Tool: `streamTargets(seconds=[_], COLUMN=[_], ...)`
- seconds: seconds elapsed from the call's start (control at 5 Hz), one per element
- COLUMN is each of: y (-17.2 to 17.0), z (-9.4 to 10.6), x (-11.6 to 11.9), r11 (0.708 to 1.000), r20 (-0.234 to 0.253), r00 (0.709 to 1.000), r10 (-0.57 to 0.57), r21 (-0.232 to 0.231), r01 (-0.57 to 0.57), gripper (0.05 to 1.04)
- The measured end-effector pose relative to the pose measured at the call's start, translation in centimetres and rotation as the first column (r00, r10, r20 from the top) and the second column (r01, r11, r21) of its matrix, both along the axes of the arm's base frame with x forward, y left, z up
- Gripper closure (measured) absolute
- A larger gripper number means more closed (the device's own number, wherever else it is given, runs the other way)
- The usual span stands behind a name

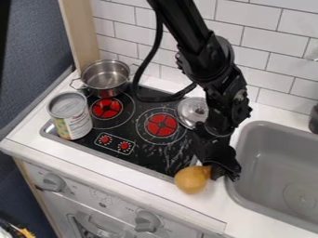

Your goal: Move the drumstick to the middle of the electric stove

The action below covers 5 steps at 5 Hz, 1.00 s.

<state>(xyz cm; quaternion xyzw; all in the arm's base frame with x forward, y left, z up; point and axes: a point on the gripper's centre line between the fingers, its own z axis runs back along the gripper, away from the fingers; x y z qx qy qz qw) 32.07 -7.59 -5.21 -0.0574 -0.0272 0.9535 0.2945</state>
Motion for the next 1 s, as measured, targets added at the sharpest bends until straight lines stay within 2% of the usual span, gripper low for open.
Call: streamTargets(seconds=[0.2,0.4,0.6,0.8,1.0], y=[0.0,0.2,0.6,1.3,1.5], z=[0.0,0.0,0.3,2.0,5.1], x=[0.0,-0.2,-0.3,-0.6,-1.1], r11=[1.000,0.997,0.983,0.957,0.899], r20=[0.010,-0.010,-0.049,-0.106,-0.172], r00=[1.000,0.997,0.983,0.961,0.900], r10=[-0.013,-0.076,-0.176,-0.257,-0.400], r21=[-0.003,0.015,0.053,0.112,0.116], r01=[0.013,0.076,0.178,0.268,0.422], gripper=[0.835,0.835,0.835,0.835,0.835])
